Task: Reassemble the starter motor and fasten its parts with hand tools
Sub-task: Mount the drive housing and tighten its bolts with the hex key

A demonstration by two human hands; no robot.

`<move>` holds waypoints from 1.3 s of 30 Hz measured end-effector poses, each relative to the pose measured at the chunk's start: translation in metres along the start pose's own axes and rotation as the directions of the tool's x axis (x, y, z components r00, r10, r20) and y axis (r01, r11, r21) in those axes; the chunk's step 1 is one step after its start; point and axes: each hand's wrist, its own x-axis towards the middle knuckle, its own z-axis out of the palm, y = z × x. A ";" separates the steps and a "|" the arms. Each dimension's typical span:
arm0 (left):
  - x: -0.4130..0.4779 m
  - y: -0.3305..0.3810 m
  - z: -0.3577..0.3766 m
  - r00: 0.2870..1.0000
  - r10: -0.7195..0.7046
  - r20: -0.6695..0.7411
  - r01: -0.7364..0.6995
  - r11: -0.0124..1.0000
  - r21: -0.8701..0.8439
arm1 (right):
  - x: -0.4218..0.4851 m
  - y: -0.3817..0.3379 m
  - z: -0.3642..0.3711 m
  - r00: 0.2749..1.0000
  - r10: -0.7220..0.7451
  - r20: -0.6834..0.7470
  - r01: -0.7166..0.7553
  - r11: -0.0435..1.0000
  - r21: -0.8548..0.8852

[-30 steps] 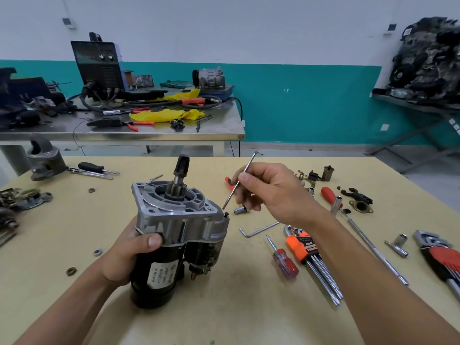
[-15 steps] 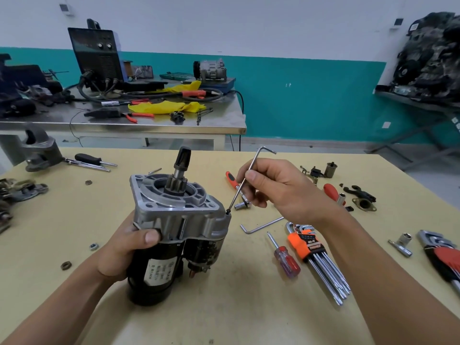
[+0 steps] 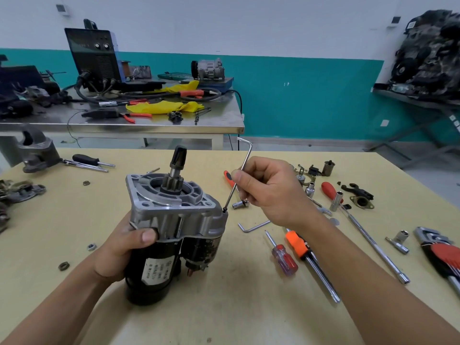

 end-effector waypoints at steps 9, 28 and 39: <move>0.001 0.003 0.002 1.000 0.020 0.006 -0.020 1.000 0.002 | -0.001 0.002 0.017 0.986 -0.034 -0.165 0.023 0.997 -0.069; 0.000 0.006 0.005 0.997 0.032 0.074 -0.035 0.999 0.040 | -0.006 -0.004 0.022 0.970 -0.162 -0.180 0.100 0.945 -0.312; 0.000 0.005 0.003 0.999 0.013 0.043 -0.015 0.999 0.041 | 0.001 -0.022 0.011 0.984 0.128 -0.123 -0.080 0.938 0.338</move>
